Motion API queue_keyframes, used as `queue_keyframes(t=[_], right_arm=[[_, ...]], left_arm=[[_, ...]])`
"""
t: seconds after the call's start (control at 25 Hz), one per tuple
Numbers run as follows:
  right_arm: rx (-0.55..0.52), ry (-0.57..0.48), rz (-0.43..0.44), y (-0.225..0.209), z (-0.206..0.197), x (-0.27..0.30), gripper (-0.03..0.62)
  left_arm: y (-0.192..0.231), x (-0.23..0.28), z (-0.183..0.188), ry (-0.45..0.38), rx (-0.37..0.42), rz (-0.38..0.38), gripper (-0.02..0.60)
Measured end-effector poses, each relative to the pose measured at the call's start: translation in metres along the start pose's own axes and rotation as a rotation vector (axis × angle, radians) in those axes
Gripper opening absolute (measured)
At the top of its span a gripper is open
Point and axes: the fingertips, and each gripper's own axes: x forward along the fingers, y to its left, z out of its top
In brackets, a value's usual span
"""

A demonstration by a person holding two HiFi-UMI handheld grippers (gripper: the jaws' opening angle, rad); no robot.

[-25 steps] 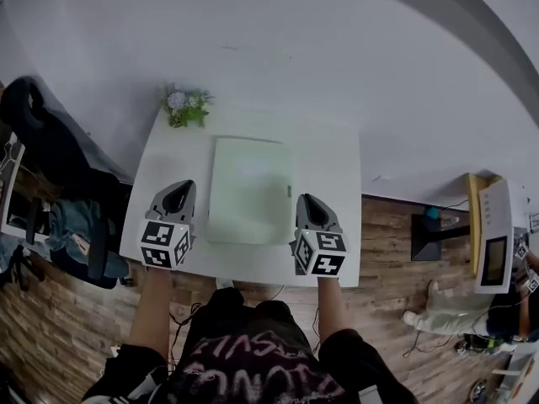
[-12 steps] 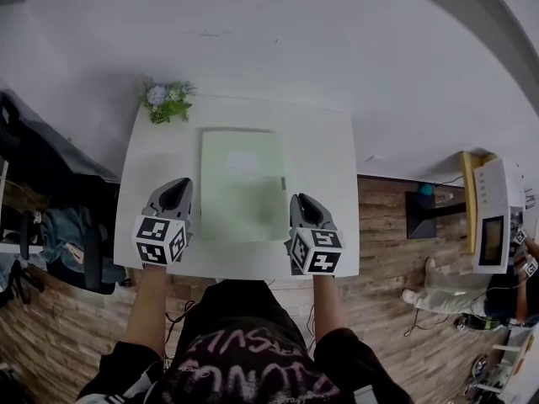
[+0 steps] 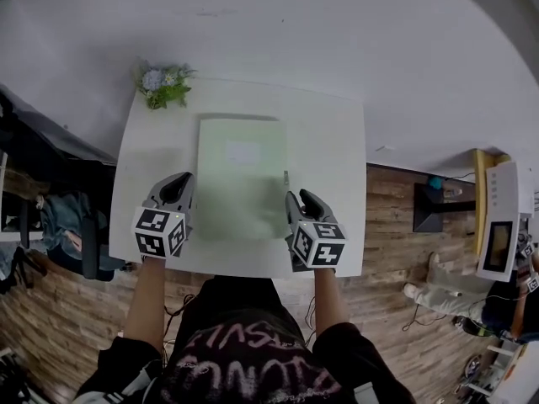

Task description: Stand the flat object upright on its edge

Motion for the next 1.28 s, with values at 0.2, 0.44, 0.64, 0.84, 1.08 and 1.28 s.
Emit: queue_keyframes(t=[0.2, 0.44, 0.64, 0.84, 1.08, 1.28], right_arm=[[0.027, 0.052, 0.028, -0.005, -0.015, 0.016, 0.156], [0.058, 0.104, 0.083, -0.006, -0.024, 0.031, 0.207], [0.066, 0.15, 0.115, -0.003, -0.034, 0.041, 0.233], [0.083, 0.184, 0.141, -0.002, -0.042, 0.048, 0.241], [0.104, 0.21, 0.17, -0.002, -0.047, 0.051, 0.242], [0.127, 0.24, 0.189, 0.0, -0.048, 0.055, 0.241]], left_arm=[[-0.002, 0.018, -0.015, 0.052, -0.011, -0.017, 0.018], [0.003, 0.036, -0.03, 0.112, -0.045, -0.032, 0.099], [0.005, 0.048, -0.042, 0.158, -0.075, -0.049, 0.166], [0.002, 0.057, -0.052, 0.193, -0.11, -0.078, 0.224], [0.0, 0.062, -0.061, 0.233, -0.162, -0.1, 0.267], [0.002, 0.065, -0.065, 0.258, -0.205, -0.109, 0.27]])
